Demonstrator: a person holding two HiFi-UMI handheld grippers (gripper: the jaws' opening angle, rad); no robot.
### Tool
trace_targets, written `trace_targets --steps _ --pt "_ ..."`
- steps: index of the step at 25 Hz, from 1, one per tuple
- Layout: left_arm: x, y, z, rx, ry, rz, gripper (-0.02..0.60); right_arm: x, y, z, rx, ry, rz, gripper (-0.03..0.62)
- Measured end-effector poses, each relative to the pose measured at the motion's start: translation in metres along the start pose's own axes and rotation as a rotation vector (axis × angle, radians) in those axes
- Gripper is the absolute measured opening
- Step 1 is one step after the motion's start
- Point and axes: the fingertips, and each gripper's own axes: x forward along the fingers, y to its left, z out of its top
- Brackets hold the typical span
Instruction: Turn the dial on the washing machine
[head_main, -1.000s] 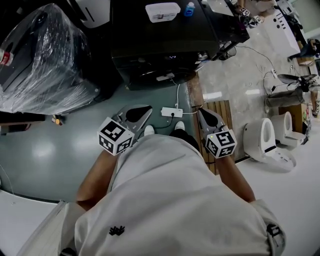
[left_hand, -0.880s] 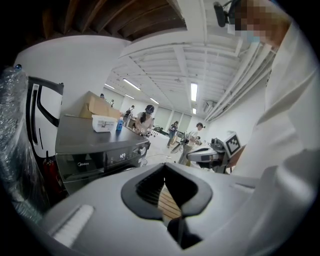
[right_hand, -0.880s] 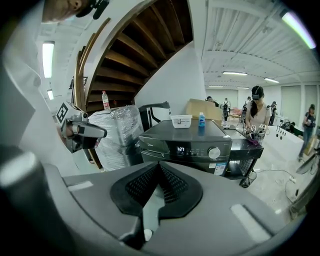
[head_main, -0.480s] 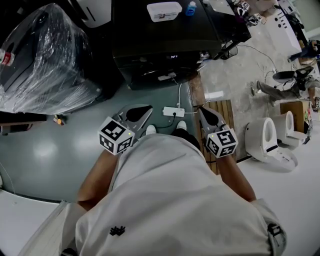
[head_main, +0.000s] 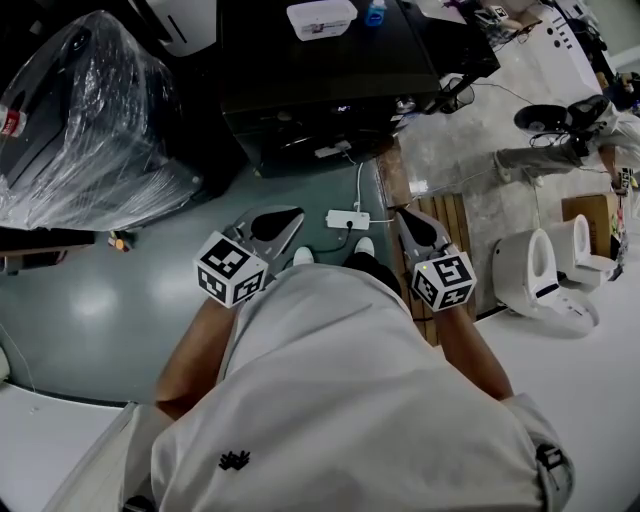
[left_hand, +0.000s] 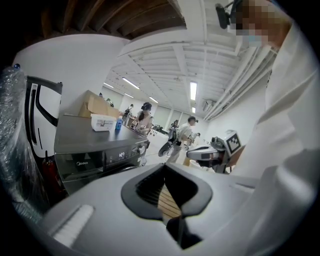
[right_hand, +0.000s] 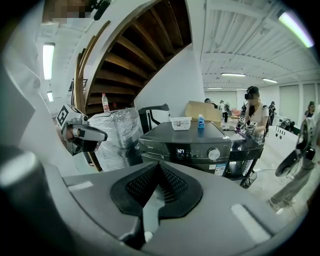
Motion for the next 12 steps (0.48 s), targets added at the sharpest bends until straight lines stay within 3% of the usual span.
trace_targets --steps 12 --pt "0.0026 -0.003 -0.0016 0.004 0.003 -0.001 0.058 -0.0005 -0.0003 -0.0043 0.005 -0.007 0.001 0.002"
